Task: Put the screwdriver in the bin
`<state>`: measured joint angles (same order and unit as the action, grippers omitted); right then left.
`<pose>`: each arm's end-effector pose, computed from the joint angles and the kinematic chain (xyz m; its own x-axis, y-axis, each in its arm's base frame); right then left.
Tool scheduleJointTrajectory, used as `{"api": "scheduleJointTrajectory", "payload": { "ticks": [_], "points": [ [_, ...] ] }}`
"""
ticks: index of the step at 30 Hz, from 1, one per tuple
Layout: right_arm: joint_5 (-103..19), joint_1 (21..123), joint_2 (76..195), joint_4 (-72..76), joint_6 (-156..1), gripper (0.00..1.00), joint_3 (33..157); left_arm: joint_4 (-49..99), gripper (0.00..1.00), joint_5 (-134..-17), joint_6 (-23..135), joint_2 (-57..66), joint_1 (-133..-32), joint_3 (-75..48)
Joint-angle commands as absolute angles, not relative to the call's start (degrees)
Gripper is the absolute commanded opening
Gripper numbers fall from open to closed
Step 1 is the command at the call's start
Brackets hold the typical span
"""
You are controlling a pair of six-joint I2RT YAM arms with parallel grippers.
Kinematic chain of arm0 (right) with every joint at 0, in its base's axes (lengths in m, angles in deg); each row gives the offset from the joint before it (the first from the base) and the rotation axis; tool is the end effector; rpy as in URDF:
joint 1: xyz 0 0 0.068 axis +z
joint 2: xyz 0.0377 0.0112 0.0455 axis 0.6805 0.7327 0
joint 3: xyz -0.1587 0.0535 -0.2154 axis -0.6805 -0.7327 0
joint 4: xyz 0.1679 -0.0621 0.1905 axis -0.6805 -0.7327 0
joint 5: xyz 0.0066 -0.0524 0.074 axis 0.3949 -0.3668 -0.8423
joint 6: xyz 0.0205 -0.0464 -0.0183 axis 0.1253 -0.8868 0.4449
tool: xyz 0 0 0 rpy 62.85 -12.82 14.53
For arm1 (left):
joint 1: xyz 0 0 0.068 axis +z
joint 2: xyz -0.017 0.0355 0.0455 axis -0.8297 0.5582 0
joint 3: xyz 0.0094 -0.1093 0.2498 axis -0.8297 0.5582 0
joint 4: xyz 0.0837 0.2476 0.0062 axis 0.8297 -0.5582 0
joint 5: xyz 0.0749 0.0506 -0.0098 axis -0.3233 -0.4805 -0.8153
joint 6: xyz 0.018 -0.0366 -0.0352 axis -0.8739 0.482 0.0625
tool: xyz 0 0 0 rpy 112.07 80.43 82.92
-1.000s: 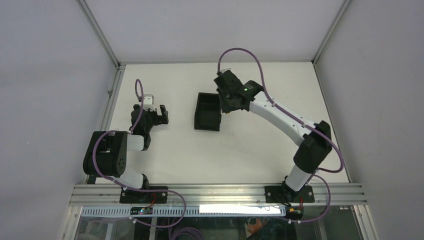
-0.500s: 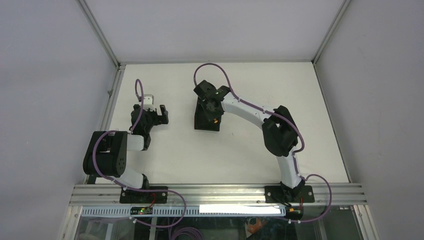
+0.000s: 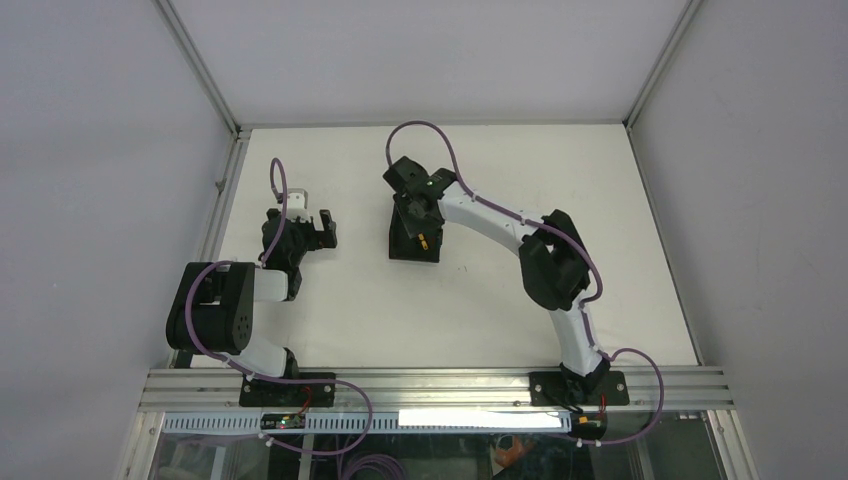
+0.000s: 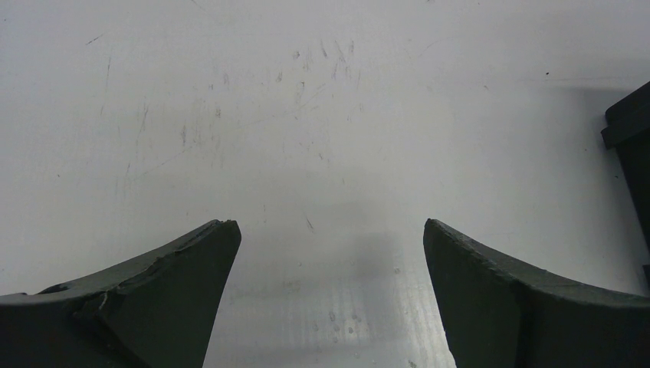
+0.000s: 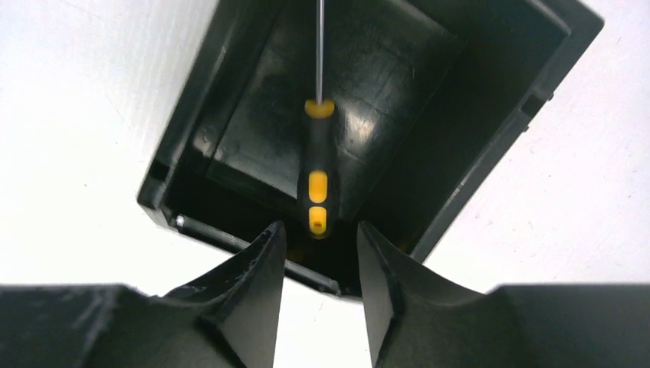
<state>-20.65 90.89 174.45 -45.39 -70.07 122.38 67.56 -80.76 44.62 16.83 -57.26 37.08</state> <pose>0.3068 0.3281 0.2311 -0.7495 -0.4711 -0.4651 -0.4833 0.8695 -0.1020 0.2657 -0.0075 0.1367 -0.3709 -0.0012 -0.9287 0.0667 0.9974 -0.0279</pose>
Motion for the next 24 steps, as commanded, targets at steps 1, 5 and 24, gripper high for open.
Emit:
{"api": "scheduleJointTrajectory", "payload": {
  "ticks": [1,5,24],
  "points": [
    [-18.81,91.22,173.14,-45.41,-68.11,0.44,126.54,69.34,0.99,-80.78,44.81,15.28,-57.91,36.91],
    [-18.90,91.40,171.82,-45.57,-67.10,0.45,127.22,69.34,0.99,-80.89,44.81,15.28,-57.87,36.96],
    [-12.44,66.39,150.16,-46.75,-70.06,0.99,110.21,69.34,0.99,-80.82,44.81,15.28,-57.91,36.95]
  ]
}}
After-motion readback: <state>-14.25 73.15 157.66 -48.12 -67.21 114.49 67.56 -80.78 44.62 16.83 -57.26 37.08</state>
